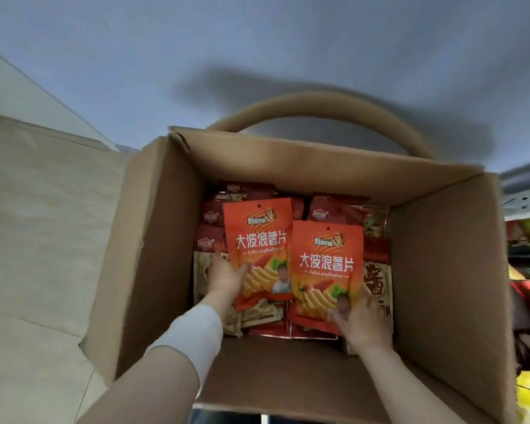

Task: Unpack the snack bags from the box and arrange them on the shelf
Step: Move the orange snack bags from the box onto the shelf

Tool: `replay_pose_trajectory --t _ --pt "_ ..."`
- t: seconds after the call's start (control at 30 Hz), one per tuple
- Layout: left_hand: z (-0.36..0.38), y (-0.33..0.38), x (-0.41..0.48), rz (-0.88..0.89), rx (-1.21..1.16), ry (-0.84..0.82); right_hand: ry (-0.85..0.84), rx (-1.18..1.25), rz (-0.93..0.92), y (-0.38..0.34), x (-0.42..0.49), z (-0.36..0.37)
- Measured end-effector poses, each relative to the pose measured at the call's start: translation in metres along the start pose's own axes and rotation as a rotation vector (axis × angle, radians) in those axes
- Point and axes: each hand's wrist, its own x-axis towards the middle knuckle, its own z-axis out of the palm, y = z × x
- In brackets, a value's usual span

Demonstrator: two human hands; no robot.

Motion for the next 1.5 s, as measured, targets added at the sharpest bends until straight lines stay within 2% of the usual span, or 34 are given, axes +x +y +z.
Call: replay_pose_trajectory --t 0.1,0.23,0.3,0.37,0.47,0.57,0.67,0.83,0.9,1.1,1.3,1.43,1.5 --pt "0.021 0.003 0.044 -0.125 -0.141 0.116 -0.024 0.126 0.158 0.002 0.036 0.020" --pt "0.037 0.004 0.071 -0.210 -0.170 0.203 0.073 0.194 0.200 0.001 0.055 0.036" --pt "0.040 0.005 0.073 -0.187 -0.134 0.156 0.098 0.347 0.235 0.002 0.056 0.038" --pt "0.038 0.005 0.067 -0.146 -0.116 0.075 0.026 0.446 0.248 0.002 0.051 0.034" --pt "0.024 0.009 0.043 -0.076 -0.214 0.011 -0.142 0.554 0.172 0.003 0.032 0.026" --pt "0.003 0.018 0.011 0.004 -0.319 -0.012 -0.149 0.664 0.135 0.004 0.006 0.002" --pt "-0.022 0.033 -0.027 0.185 -0.284 -0.071 -0.013 0.828 0.101 0.008 -0.028 -0.033" --pt "-0.056 0.068 -0.103 0.514 -0.183 -0.182 0.339 1.091 0.032 0.037 -0.114 -0.089" --pt "-0.062 0.084 -0.144 0.620 -0.199 -0.238 0.499 1.116 0.040 0.055 -0.156 -0.104" --pt "-0.049 0.127 -0.286 0.966 -0.169 -0.421 0.823 1.213 0.098 0.128 -0.288 -0.137" --pt "0.013 0.140 -0.441 1.302 -0.072 -0.627 1.157 1.331 0.235 0.244 -0.413 -0.132" --pt "0.098 0.110 -0.530 1.471 -0.034 -0.786 1.315 1.391 0.375 0.342 -0.486 -0.095" --pt "0.146 0.089 -0.579 1.521 0.032 -0.946 1.397 1.420 0.476 0.391 -0.518 -0.070"
